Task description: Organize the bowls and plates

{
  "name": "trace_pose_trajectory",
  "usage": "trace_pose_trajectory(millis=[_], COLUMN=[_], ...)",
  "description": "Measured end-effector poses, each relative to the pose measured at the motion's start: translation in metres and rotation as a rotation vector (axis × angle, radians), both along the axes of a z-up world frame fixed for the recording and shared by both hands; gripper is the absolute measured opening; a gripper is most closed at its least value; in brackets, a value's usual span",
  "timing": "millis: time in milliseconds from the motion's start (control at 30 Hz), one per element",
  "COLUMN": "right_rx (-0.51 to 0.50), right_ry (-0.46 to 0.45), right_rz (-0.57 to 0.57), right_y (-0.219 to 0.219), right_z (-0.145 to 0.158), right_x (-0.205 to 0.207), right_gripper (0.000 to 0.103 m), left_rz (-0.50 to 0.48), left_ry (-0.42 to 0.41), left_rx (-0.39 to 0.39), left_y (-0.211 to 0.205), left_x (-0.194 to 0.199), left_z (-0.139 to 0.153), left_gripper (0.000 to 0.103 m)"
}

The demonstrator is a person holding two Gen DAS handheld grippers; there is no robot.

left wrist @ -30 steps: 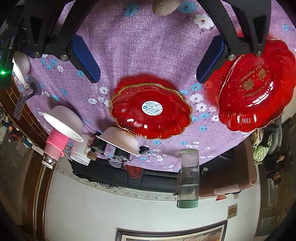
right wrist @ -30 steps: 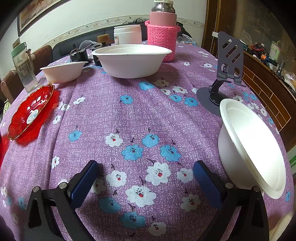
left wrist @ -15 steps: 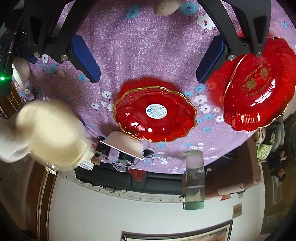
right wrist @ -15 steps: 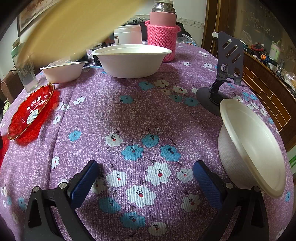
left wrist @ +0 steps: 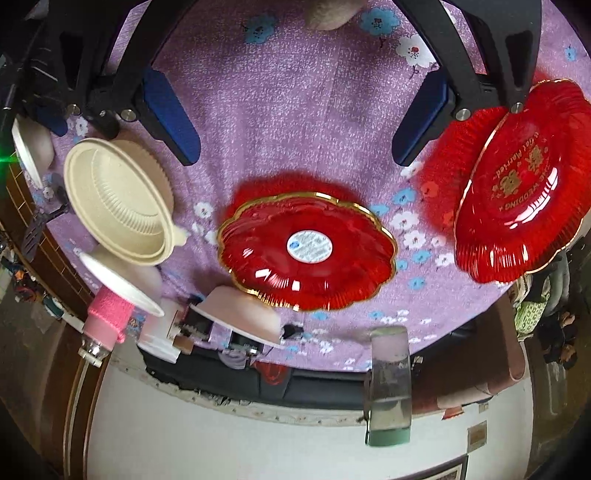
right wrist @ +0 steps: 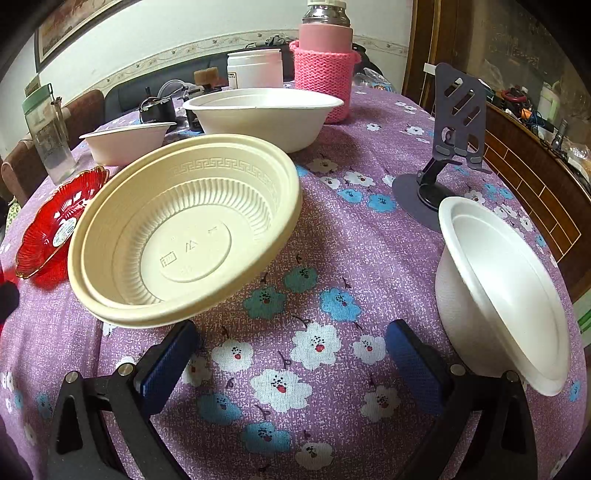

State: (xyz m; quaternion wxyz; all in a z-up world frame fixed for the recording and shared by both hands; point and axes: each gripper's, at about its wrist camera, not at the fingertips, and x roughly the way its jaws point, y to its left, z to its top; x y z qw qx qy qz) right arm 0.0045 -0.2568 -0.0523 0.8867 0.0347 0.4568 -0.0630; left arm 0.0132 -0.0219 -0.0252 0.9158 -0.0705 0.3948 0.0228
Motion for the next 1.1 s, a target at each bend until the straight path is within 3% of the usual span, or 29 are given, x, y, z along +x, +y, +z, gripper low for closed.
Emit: trace_pose_trajectory(millis=[267,400,767,867,967,1100], right_rx=[0.000,-0.003,0.004,0.025,0.018,0.009], right_ry=[0.000,0.001,0.007,0.062,0.061,0.066], right_rz=[0.000,-0.006,-0.007,0.019,0.052,0.101], right_y=[0.000,0.001,0.001,0.000,0.006,0.010], right_z=[0.000,0.000,-0.001,0.000,0.001,0.003], right_x=[0.000,0.001,0.003,-0.003,-0.014,-0.032], right_gripper=[0.102,0.102,0.102,0.102,0.102,0.102], left_rz=[-0.021,-0.030,-0.002,-0.025,-0.057,-0.165], left_ry=[0.125,0.126,0.170,0.191,0.201,0.268], left_rx=[0.024,0.117,0.118,0.114,0.116,0.066], left_y=[-0.011,-0.022,-0.025,-0.026,-0.029,-0.030], left_x=[0.007,0.003,-0.014,-0.018,-0.035,-0.056], left_z=[-0.028,-0.036,-0.035,-0.033,-0.032,-0.026], left_gripper=[0.103,0.103,0.103,0.103,0.103,0.103])
